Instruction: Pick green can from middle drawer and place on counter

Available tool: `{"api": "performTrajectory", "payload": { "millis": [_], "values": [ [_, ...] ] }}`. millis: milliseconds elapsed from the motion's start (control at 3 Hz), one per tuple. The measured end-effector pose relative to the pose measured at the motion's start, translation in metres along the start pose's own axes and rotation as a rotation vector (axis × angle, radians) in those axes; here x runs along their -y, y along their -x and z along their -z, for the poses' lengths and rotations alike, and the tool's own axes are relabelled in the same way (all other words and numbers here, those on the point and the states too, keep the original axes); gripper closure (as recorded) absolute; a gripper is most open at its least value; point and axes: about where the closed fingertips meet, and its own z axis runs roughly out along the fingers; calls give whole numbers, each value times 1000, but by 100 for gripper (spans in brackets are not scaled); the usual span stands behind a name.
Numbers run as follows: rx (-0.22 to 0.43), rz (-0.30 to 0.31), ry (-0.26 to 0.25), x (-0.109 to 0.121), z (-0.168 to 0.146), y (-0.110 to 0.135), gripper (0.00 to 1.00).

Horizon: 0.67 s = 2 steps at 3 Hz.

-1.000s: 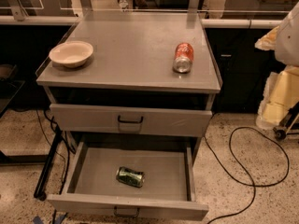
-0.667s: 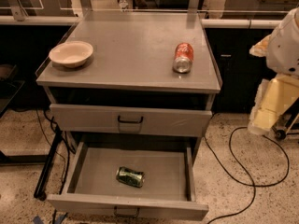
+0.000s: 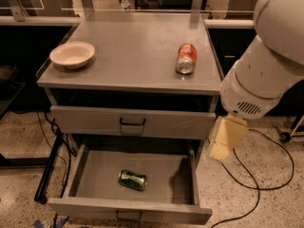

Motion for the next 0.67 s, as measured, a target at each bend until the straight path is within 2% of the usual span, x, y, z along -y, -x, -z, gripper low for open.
{"api": "performTrajectory", "payload": {
  "millis": [333, 667],
  "values": [
    [18, -9, 31, -10, -25, 0, 0],
    [57, -49, 59, -14, -93, 8, 0]
  ]
}}
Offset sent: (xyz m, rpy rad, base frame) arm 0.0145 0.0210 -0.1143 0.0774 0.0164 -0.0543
